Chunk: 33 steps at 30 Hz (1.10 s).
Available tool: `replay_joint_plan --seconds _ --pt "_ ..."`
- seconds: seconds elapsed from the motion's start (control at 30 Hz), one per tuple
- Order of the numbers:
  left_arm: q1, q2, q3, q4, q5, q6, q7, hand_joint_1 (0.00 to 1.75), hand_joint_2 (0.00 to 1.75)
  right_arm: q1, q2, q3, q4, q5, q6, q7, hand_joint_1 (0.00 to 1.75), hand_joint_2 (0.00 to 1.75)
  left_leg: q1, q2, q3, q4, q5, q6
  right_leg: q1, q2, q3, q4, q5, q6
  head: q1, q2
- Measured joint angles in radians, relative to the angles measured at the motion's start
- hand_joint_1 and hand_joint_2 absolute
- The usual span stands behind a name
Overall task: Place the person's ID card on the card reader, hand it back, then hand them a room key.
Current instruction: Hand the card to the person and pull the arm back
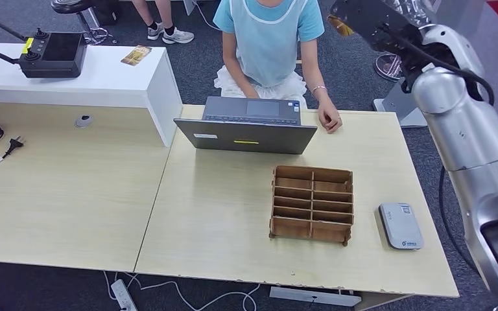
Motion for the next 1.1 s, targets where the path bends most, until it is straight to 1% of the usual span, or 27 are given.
replay_joint_plan --seconds 0.13,0.3,0.37,0.43,0.5,0.57,0.67,0.83,1.0,1.1 --pt "0.0 0.002 -0.006 0.0 -0.004 -0.002 -0.002 0.0 0.0 -0.032 0.033 0.023 0.042 0.023 -0.01 0.008 1.75 1.75 0.0 0.0 0.0 0.0 0.0 0.0 0.0 0.0 0.0 0.0 0.0 0.0 0.0 0.0" --pt "0.0 0.003 -0.01 0.0 -0.008 -0.003 -0.004 0.0 0.0 -0.052 0.055 0.041 0.076 0.036 -0.014 -0.006 1.75 1.75 0.0 0.0 0.0 0.0 0.0 0.0 0.0 0.0 0.0 0.0 0.0 0.0 0.0 0.0" --pt "0.0 0.003 -0.015 0.0 -0.012 -0.005 -0.006 0.0 0.0 -0.058 0.062 0.046 0.098 0.061 -0.021 -0.035 1.75 0.87 0.0 0.0 0.0 0.0 0.0 0.0 0.0 0.0 0.0 0.0 0.0 0.0 0.0 0.0" --pt "0.0 0.004 -0.021 0.0 -0.017 -0.01 -0.007 0.0 0.0 -0.06 0.071 0.053 0.128 0.11 -0.041 -0.062 1.75 0.87 0.0 0.0 0.0 0.0 0.0 0.0 0.0 0.0 0.0 0.0 0.0 0.0 0.0 0.0" --pt "-0.001 0.004 -0.029 0.0 -0.021 -0.016 -0.007 0.0 0.0 -0.063 0.083 0.066 0.169 0.189 -0.062 -0.076 1.75 1.75 0.0 0.0 0.0 0.0 0.0 0.0 0.0 0.0 0.0 0.0 0.0 0.0 0.0 0.0" --pt "-0.002 0.004 -0.039 0.0 -0.026 -0.019 -0.005 0.0 0.0 -0.068 0.099 0.084 0.223 0.266 -0.071 -0.08 1.75 1.75 0.0 0.0 0.001 0.0 0.0 0.0 0.0 0.0 0.0 0.0 0.0 0.0 0.0 0.0" --pt "-0.005 0.004 -0.052 0.0 -0.028 -0.021 -0.003 0.0 0.0 -0.073 0.127 0.102 0.308 0.319 -0.082 -0.074 1.75 1.75 0.0 0.0 0.001 0.0 0.001 -0.001 0.0 0.0 0.0 0.0 0.001 -0.001 0.0 0.0" --pt "-0.01 0.004 -0.064 0.0 -0.026 -0.022 -0.002 0.0 0.0 -0.082 0.155 0.112 0.414 0.344 -0.097 -0.052 1.75 1.75 0.0 0.0 0.001 0.0 0.001 -0.001 0.0 0.0 0.0 0.0 0.001 -0.001 0.0 0.0" --pt "-0.008 -0.005 -0.065 0.0 -0.025 0.021 0.011 0.0 0.0 -0.085 0.158 0.111 0.479 0.352 -0.103 -0.042 1.75 1.75 0.0 0.0 0.001 0.0 0.001 -0.001 0.0 0.0 0.0 0.0 0.001 -0.001 0.0 0.0" --pt "-0.008 -0.01 -0.065 0.0 -0.024 0.028 0.015 0.0 0.0 -0.087 0.158 0.11 0.505 0.361 -0.105 -0.038 1.75 1.75 0.0 0.0 0.001 0.0 0.001 -0.001 0.0 0.0 0.0 0.0 0.001 -0.001 0.0 0.0"
